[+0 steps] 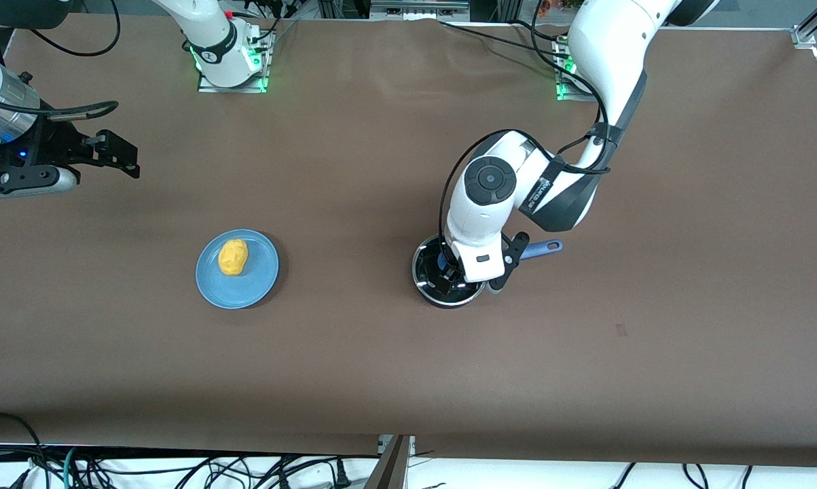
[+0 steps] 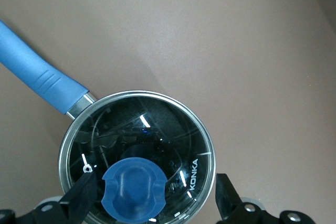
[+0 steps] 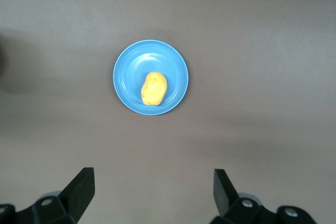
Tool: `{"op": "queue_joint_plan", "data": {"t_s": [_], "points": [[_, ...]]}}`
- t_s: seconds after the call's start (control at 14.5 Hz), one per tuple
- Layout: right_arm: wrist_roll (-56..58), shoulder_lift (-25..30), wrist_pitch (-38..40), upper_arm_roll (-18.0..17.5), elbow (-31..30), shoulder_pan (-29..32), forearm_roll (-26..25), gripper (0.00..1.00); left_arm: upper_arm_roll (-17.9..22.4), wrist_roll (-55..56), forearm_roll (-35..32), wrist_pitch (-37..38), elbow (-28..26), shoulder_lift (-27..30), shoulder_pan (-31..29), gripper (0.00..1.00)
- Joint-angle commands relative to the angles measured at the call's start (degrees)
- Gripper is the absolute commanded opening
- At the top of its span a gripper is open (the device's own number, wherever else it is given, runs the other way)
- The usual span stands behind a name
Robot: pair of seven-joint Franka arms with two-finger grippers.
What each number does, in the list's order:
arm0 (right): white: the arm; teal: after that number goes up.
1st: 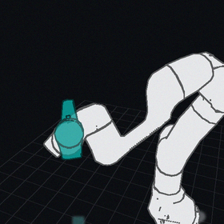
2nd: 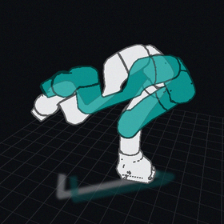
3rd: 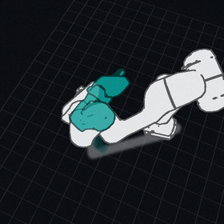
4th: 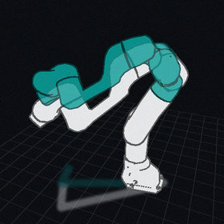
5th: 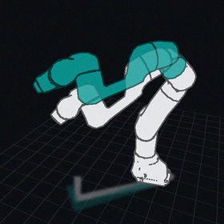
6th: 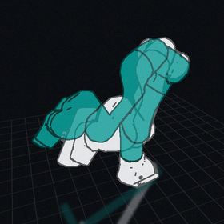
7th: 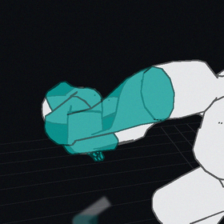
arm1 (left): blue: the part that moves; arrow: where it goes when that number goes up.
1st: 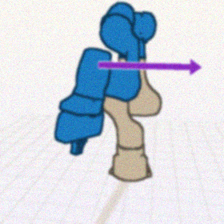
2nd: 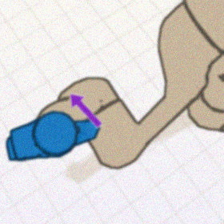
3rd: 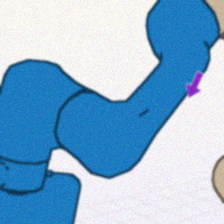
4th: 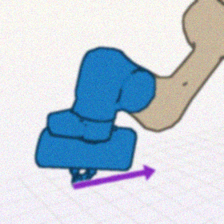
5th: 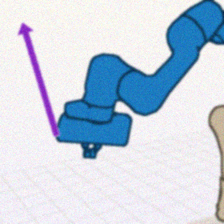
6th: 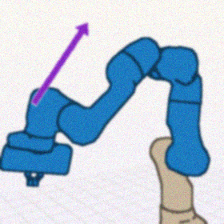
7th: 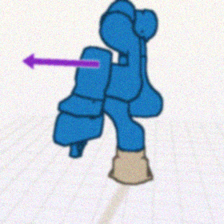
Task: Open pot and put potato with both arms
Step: 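Lower the left gripper and grasp the blue lid knob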
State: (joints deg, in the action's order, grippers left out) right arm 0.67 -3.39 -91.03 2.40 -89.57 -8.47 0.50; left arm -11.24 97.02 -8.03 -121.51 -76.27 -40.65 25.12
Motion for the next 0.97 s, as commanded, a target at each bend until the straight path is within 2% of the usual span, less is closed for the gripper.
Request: {"op": "queue_joint_plan", "data": {"t_s": [0.0, 0.9], "points": [[0.12, 0.93, 0.33, 0.15, -0.7, 0.12, 0.91, 1.0, 0.78, 2.56, -1.72, -2.23, 1.57, -1.8, 1.59, 1.0], [0.03, 0.93, 0.33, 0.15, -0.7, 0.12, 0.91, 1.0, 0.78, 1.69, -2.07, -1.36, -0.46, -2.77, 2.57, 1.0]]}}
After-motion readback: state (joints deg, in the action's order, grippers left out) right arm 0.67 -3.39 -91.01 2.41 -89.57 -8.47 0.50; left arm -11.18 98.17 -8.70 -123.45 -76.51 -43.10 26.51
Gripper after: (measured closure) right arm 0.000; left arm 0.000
